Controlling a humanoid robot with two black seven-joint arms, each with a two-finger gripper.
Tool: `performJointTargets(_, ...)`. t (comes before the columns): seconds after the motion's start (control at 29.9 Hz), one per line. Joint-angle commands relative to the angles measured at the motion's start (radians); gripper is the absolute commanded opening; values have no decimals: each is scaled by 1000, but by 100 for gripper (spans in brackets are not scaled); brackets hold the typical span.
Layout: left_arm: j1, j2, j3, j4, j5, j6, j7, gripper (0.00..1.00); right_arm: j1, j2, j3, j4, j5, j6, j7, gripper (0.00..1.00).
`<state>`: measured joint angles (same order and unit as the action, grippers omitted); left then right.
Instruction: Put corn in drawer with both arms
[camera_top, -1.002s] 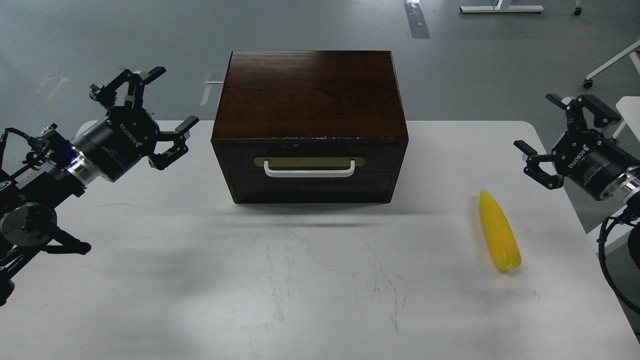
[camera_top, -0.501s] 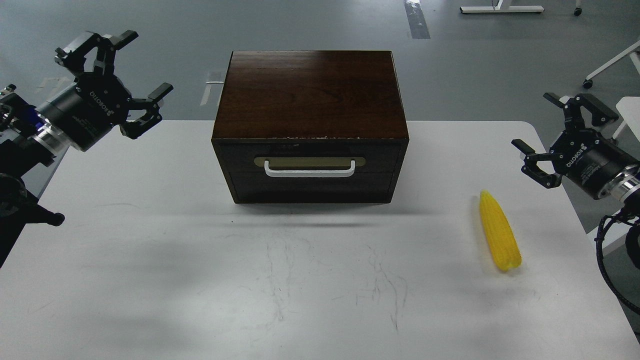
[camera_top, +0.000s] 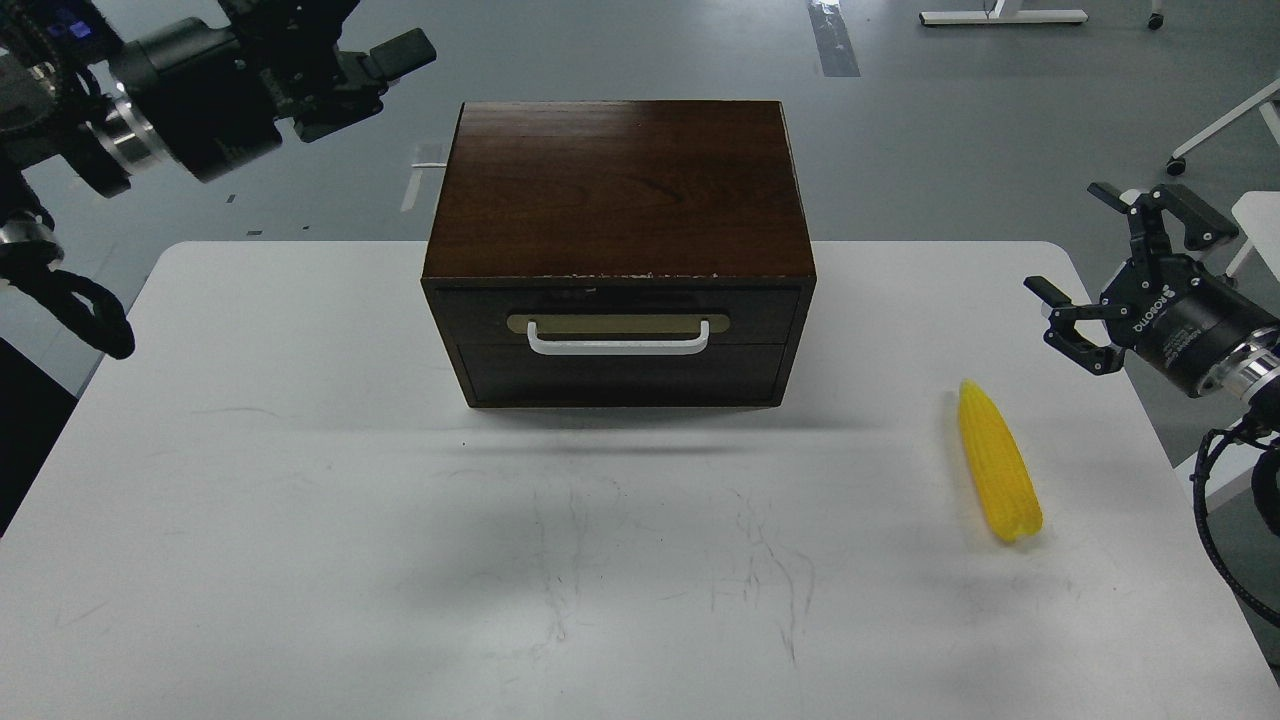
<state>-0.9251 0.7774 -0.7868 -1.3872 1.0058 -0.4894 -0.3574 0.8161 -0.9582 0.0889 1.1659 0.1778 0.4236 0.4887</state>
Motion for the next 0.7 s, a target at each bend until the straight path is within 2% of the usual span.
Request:
performJointTargets(0.0,-107,-78,17,-3,262,1,-50,98,0,-2,-1,0,-3,0,0,100)
performJointTargets(0.07,-139,-96,46,-3,341,1,-87,98,0,-2,-1,0,-4,0,0,100)
performJointTargets(0.1,-184,-121,96,-3,411,1,-131,98,0,-2,-1,0,-6,-2,0,100)
performJointTargets(0.13,-213,-133,127,-3,446,1,-131,98,0,-2,-1,0,-6,-2,0,100)
performJointTargets(0.2,-320,-153,278,2,587,1,-131,98,0,-4,-1,0,-6,-2,0,100)
performJointTargets(0.33,-435,-187,447,3,741,1,-131,98,-2,-5,-1,0,-6,-2,0,100)
performJointTargets(0.4,-507,-199,577,10,818,1,-131,98,-2,-5,-1,0,-6,-2,0,100)
performJointTargets(0.57,-610,-239,753,13,855,1,-131,98,-2,-5,-1,0,-6,-2,0,100)
performJointTargets(0.67,-621,-271,797,14,919,1,-131,98,-2,-5,-1,0,-6,-2,0,100)
